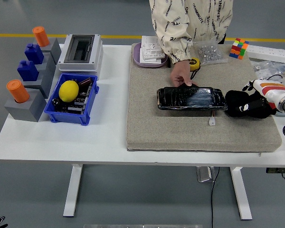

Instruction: Pick the rag up,wipe the panel,place it on the desk

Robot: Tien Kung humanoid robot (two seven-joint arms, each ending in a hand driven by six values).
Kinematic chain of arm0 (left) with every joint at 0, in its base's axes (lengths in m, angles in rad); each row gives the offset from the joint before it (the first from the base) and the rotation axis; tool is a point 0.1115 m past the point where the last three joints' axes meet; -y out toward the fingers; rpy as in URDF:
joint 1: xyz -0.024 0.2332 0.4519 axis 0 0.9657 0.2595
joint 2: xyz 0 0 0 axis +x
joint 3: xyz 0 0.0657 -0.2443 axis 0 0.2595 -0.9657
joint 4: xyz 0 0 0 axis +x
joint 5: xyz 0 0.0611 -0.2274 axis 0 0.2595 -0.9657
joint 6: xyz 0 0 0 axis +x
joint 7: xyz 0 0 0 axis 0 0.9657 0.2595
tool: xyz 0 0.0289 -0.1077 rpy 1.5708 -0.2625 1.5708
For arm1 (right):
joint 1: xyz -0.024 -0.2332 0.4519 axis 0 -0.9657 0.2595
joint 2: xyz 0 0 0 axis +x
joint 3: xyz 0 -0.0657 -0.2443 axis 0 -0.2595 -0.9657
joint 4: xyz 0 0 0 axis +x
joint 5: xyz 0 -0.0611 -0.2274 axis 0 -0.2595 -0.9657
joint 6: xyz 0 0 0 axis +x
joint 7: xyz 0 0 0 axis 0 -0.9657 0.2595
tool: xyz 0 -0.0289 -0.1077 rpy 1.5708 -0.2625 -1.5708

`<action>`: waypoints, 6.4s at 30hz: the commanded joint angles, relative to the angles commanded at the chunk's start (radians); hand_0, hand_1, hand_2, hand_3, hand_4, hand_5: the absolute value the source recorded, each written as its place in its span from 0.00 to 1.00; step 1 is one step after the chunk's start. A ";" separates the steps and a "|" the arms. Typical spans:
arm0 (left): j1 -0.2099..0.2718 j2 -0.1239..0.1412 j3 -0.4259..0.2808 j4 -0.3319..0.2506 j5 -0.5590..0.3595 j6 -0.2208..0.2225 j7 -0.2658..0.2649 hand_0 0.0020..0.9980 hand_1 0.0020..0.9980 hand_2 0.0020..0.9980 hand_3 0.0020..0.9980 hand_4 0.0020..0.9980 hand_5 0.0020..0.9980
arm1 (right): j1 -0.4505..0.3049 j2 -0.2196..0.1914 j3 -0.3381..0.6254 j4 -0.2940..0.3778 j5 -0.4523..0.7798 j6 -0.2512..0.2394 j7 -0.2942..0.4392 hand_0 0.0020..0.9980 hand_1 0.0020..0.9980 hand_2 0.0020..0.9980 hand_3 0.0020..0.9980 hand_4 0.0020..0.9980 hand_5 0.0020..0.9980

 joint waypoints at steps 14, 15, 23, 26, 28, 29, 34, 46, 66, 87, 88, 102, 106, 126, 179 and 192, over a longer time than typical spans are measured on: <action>-0.001 -0.007 0.008 0.000 -0.007 0.000 0.001 0.73 0.72 0.77 0.63 0.70 0.59 | -0.033 0.009 0.000 0.003 0.002 -0.018 0.010 0.74 0.68 0.77 0.75 1.00 0.53; 0.000 -0.007 0.009 0.000 -0.008 0.000 0.001 0.73 0.72 0.77 0.63 0.70 0.58 | -0.035 0.009 -0.001 0.003 0.002 -0.021 0.010 0.73 0.68 0.76 0.75 1.00 0.53; 0.002 -0.004 0.013 0.000 -0.009 0.001 0.003 0.73 0.72 0.77 0.63 0.70 0.58 | -0.040 0.015 -0.011 0.005 0.006 -0.068 0.019 0.63 0.62 0.69 0.72 1.00 0.51; 0.002 -0.004 0.014 0.000 -0.009 0.001 0.002 0.73 0.72 0.77 0.63 0.70 0.58 | -0.042 0.015 -0.013 0.006 0.006 -0.094 0.021 0.63 0.62 0.69 0.72 1.00 0.51; 0.003 -0.005 0.014 0.000 -0.010 0.000 0.002 0.73 0.72 0.77 0.63 0.70 0.58 | -0.045 0.016 -0.012 0.007 0.006 -0.103 0.023 0.51 0.56 0.62 0.61 1.00 0.40; 0.004 -0.005 0.015 0.000 -0.010 0.000 0.002 0.73 0.72 0.77 0.63 0.70 0.58 | -0.046 0.017 -0.011 0.008 0.005 -0.106 0.024 0.51 0.56 0.62 0.61 1.00 0.40; 0.004 -0.004 0.013 0.000 -0.008 0.000 0.002 0.73 0.72 0.77 0.63 0.70 0.58 | -0.052 0.017 -0.006 0.008 0.002 -0.108 0.027 0.46 0.52 0.56 0.56 1.00 0.34; -0.001 -0.006 0.011 0.000 -0.010 0.001 0.001 0.73 0.72 0.77 0.63 0.70 0.58 | -0.055 0.019 0.003 0.007 0.002 -0.121 0.036 0.36 0.46 0.50 0.49 0.99 0.23; -0.003 -0.008 0.005 0.000 -0.009 0.000 0.001 0.73 0.72 0.77 0.63 0.70 0.58 | -0.055 0.014 0.014 0.009 0.000 -0.136 0.035 0.26 0.40 0.44 0.42 0.84 0.11; 0.002 -0.004 0.002 0.000 -0.004 0.000 0.000 0.73 0.72 0.77 0.63 0.70 0.58 | -0.033 0.004 0.035 0.021 -0.013 -0.132 0.028 0.24 0.36 0.40 0.39 0.92 0.00; 0.003 -0.004 0.002 0.000 -0.004 0.000 0.000 0.73 0.72 0.77 0.63 0.70 0.58 | -0.030 0.004 0.035 0.023 -0.014 -0.131 0.028 0.24 0.36 0.40 0.39 0.92 0.00; 0.016 0.004 0.007 0.000 0.000 -0.002 -0.001 0.73 0.72 0.77 0.63 0.70 0.58 | 0.025 0.019 0.033 0.026 -0.023 -0.124 0.023 0.24 0.36 0.40 0.39 0.94 0.00; 0.020 0.006 0.007 0.000 0.003 -0.001 -0.001 0.73 0.72 0.77 0.63 0.70 0.58 | 0.037 0.026 0.028 0.029 -0.029 -0.122 0.020 0.24 0.36 0.40 0.39 0.95 0.00; 0.021 0.009 0.005 0.000 0.008 -0.002 -0.001 0.73 0.72 0.77 0.63 0.70 0.58 | 0.051 0.097 -0.016 0.051 -0.024 -0.114 0.011 0.24 0.36 0.40 0.39 0.95 0.00; 0.016 0.017 0.020 0.000 -0.003 0.000 0.000 0.73 0.72 0.77 0.63 0.70 0.58 | 0.166 0.338 -0.266 0.059 0.015 -0.114 0.006 0.25 0.36 0.41 0.40 0.96 0.01; 0.023 0.017 0.022 0.000 -0.001 0.000 0.000 0.73 0.72 0.77 0.63 0.70 0.58 | 0.147 0.300 -0.255 0.057 0.014 -0.112 0.006 0.25 0.36 0.41 0.40 0.96 0.01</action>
